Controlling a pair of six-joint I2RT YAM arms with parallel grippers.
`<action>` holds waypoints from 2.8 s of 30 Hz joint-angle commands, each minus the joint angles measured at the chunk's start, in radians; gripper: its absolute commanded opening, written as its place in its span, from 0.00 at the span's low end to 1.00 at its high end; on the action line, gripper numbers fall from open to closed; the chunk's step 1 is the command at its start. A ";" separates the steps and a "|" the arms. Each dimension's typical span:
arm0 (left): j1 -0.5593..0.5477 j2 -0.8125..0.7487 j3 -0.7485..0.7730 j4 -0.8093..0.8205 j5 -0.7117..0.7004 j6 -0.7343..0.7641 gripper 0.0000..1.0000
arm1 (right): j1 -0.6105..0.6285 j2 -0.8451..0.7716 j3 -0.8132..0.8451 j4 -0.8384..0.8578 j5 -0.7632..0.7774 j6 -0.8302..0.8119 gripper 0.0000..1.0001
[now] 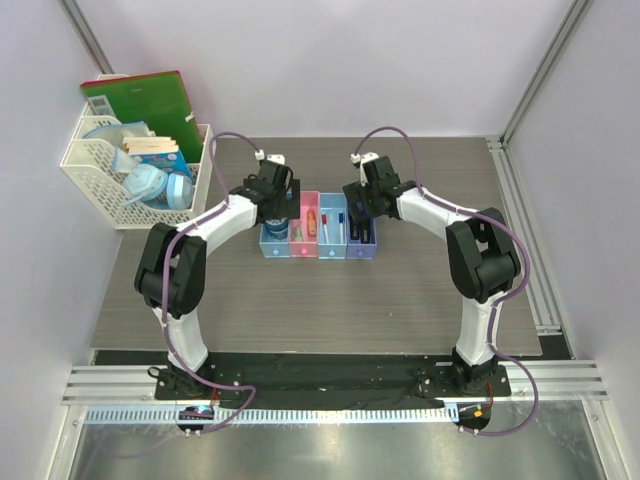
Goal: Sort the stationery into containers
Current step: Move the storage box to the center of the board, then reset both arms
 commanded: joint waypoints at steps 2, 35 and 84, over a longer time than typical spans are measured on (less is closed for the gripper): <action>0.007 -0.090 -0.007 0.039 0.026 0.026 1.00 | -0.012 -0.057 0.004 0.035 0.018 0.003 0.95; 0.054 -0.289 0.009 -0.041 0.156 0.069 1.00 | -0.119 -0.155 -0.056 -0.013 0.051 -0.037 0.95; 0.536 -0.791 -0.381 -0.050 0.689 0.350 1.00 | -0.374 -0.964 -0.390 -0.183 -0.186 -0.038 1.00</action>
